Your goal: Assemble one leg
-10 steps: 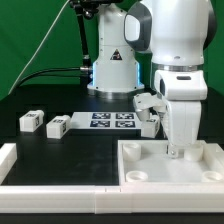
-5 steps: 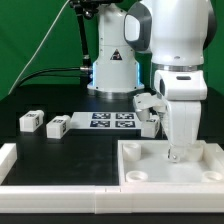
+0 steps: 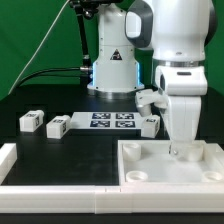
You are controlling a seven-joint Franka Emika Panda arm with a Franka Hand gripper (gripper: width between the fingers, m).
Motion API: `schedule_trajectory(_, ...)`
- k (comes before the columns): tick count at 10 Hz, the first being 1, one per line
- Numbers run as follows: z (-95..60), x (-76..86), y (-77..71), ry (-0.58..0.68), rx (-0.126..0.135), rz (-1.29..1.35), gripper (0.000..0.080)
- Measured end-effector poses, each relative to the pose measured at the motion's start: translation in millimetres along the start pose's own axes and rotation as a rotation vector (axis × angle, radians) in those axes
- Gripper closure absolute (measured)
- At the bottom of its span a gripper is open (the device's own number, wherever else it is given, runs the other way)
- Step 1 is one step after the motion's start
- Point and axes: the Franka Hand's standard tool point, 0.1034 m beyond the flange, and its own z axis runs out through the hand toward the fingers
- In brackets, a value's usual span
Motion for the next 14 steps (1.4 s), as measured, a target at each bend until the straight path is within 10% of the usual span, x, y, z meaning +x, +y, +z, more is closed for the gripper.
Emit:
schedule_trajectory(4,-29.0,23.2,-22.6,0.000,-0.024,0.138,0.0151)
schedule_trajectory(14,-23.6,44.8,-47.5,0.050,0.011,1.081,0.0151)
